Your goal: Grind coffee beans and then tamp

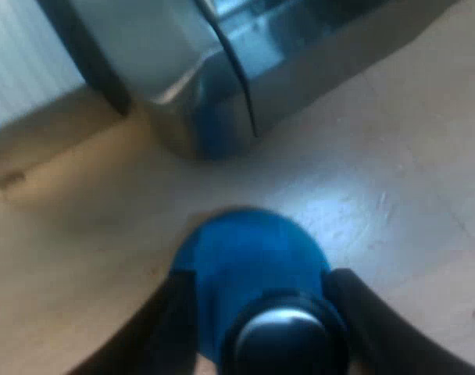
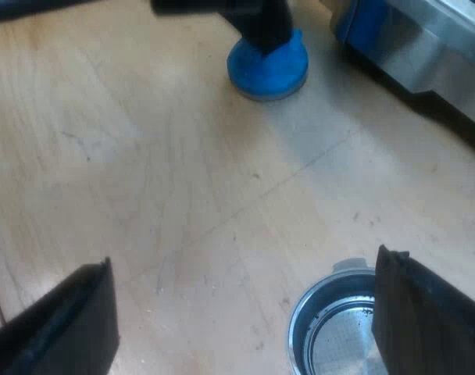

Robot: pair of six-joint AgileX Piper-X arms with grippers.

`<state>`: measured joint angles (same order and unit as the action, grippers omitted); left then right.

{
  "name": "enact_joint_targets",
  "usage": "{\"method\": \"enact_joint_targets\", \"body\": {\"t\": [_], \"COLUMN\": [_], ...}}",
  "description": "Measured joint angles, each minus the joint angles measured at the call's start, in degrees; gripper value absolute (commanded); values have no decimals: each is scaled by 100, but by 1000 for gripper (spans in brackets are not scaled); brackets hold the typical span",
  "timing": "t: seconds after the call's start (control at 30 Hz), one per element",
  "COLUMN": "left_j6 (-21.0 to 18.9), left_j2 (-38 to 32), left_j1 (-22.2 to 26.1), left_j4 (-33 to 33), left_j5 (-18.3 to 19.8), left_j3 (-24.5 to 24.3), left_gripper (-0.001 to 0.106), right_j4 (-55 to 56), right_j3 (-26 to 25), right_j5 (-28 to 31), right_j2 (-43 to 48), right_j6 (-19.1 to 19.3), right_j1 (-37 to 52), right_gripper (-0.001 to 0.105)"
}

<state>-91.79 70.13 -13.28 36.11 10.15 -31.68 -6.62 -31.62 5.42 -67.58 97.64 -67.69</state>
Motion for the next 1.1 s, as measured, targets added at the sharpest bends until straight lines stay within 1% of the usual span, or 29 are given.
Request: {"method": "enact_joint_targets", "body": {"t": [0.07, 0.1, 0.27, 0.3, 0.4, 0.43, 0.5, 0.53, 0.6, 0.63, 0.7, 0.73, 0.77, 0.8, 0.83, 0.87, 0.9, 0.93, 1.0, 1.03, 1.1], "left_j6": [0, 0, 0, 0, 0, 0, 0, 0, 0, 0, -44, -67, -85, -83, -83, -83, -83, -83, -123, -134, -204], "left_j2": [35, 41, -5, -115, -470, -687, -1142, -1269, -1725, -1867, -2375, -2452, -2710, -2902, -2957, -3109, -3244, -3302, -3447, -3460, -3486], "left_j1": [0, 0, 0, 0, 0, 0, 0, 0, 0, 0, 0, 0, 0, 0, 0, 0, 0, 0, 0, 0, 0], "left_j4": [54, 64, 335, 407, 460, 519, 715, 752, 934, 1003, 1181, 1211, 1351, 1446, 1499, 1581, 1671, 1700, 1797, 1824, 1944], "left_j5": [0, 0, -13, -37, -92, -161, -344, -372, -464, -470, -483, -483, -499, -498, -498, -498, -498, -498, -498, -498, -510], "left_j3": [32, 40, 33, 33, 33, 33, 23, 23, 23, 23, -11, -37, -113, -202, -252, -349, -483, -551, -860, -956, -1303], "left_gripper": [83, 84, 85, 85, 85, 85, 85, 85, 85, 85, 85, 85, 85, 85, 85, 85, 85, 85, 85, 85, 85], "right_j4": [0, 0, 0, 63, 363, 662, 1015, 1145, 1887, 2080, 2610, 2718, 3283, 3627, 3831, 4257, 4656, 4843, 5403, 5530, 5829], "right_j3": [0, 0, -12, -45, -179, -348, -536, -604, -1039, -1182, -1616, -1704, -2080, -2272, -2383, -2607, -2819, -2885, -3236, -3302, -3442], "right_j5": [0, 0, 0, 0, 0, 0, 0, 0, 0, 0, 0, 17, 11, 10, 10, -9, -7, -7, -7, -7, -7], "right_j2": [0, 0, 0, 0, 0, 0, 0, 0, 0, -10, -5, -5, -5, -5, -5, -5, -5, -5, 15, 32, 214], "right_j6": [0, 0, -81, -176, -243, -249, -249, -249, -303, -303, -332, -329, -436, -613, -686, -757, -772, -777, -794, -810, -811], "right_j1": [0, 0, 0, 0, 0, 0, 0, 0, 0, 0, 16, 26, 89, 192, 262, 402, 580, 662, 991, 1088, 1459], "right_gripper": [69, 69, 69, 69, 69, 69, 69, 69, 69, 69, 69, 69, 69, 69, 69, 69, 69, 69, 69, 69, 69]}}
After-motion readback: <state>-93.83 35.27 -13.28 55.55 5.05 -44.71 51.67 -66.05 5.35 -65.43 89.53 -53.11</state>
